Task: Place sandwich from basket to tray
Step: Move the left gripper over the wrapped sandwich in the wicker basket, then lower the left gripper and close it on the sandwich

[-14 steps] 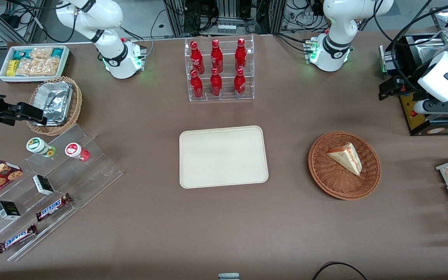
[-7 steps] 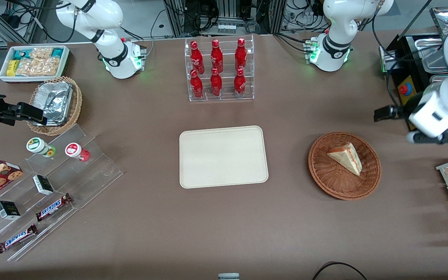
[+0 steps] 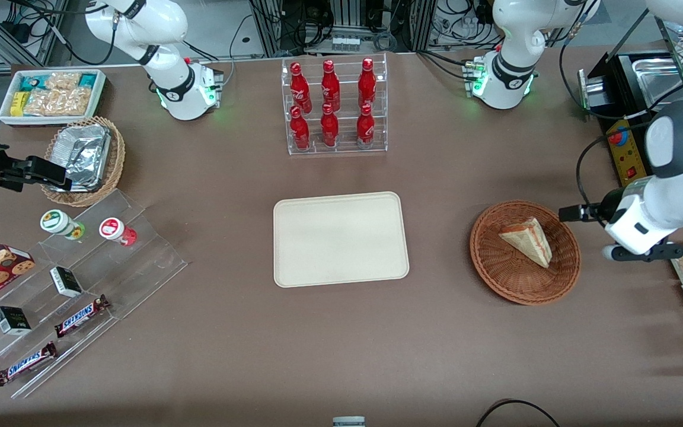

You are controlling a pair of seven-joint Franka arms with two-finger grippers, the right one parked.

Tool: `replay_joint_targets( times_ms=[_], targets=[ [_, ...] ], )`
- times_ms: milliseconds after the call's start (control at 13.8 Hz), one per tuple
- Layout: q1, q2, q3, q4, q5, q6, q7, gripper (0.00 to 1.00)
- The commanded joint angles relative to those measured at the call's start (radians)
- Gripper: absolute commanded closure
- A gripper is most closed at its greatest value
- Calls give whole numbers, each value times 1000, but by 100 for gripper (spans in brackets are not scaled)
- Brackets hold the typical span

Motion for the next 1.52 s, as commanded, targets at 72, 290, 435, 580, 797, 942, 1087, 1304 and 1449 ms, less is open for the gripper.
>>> replay_joint_targets(
  times_ms=[72,290,435,580,797,942,1087,1304,1449],
  targets=[
    [-5,40,7,-40,4,73,-106,0],
    [-3,6,10,-144,3,164,-208,0],
    [-5,-14,10,-211,1,241,-367,0],
    [-11,-38,8,-277,0,330,-534,0],
    [-20,-52,1,-351,-6,464,-803,0],
    [-35,-46,-6,-365,-6,491,-902,0],
    [-48,-40,-6,-374,-6,492,-917,0],
    [-51,-26,-6,-380,-8,507,-917,0],
    [-51,-11,-6,-386,-8,519,-917,0]
  ],
)
